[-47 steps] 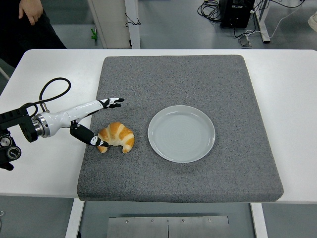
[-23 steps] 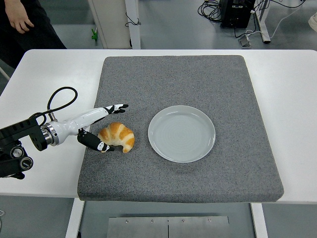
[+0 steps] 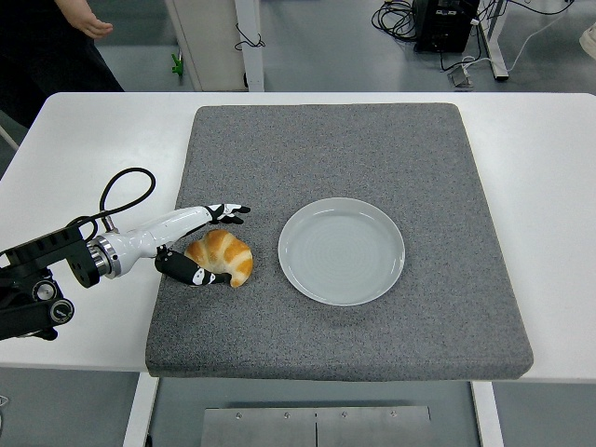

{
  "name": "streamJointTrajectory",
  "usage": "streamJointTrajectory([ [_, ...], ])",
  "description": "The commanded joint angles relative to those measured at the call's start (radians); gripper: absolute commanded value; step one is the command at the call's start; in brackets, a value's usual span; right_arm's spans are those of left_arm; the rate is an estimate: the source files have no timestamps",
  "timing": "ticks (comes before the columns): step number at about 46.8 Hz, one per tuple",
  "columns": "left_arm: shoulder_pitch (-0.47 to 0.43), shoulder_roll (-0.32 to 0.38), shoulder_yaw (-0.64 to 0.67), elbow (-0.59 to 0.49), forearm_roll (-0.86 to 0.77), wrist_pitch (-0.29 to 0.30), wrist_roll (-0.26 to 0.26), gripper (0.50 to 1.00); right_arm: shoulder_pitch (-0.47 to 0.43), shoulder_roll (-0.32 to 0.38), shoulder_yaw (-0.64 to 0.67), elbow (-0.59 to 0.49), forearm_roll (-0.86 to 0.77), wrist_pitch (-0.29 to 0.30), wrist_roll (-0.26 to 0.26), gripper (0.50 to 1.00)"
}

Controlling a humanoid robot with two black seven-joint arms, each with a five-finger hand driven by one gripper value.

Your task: Place the bread on the plate

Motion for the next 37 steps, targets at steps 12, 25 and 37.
streamJointTrajectory([
  [12, 0.008, -0.017, 0.0, 0.025, 0.005, -0.001, -0.008, 0.805, 0.0, 0.0, 0.0, 0.0, 0.0, 0.001, 0.0, 1.0],
  [25, 0.0, -0.017, -0.005, 0.033, 0.005, -0.001, -0.011, 0.657, 0.0, 0.0, 0.0, 0.0, 0.0, -0.001, 0.0, 1.0],
  [37, -0.009, -0.008, -0.026, 0.035, 0.001, -0.001, -0.02, 0.563, 0.0, 0.0, 0.0, 0.0, 0.0, -0.001, 0.0, 1.0],
])
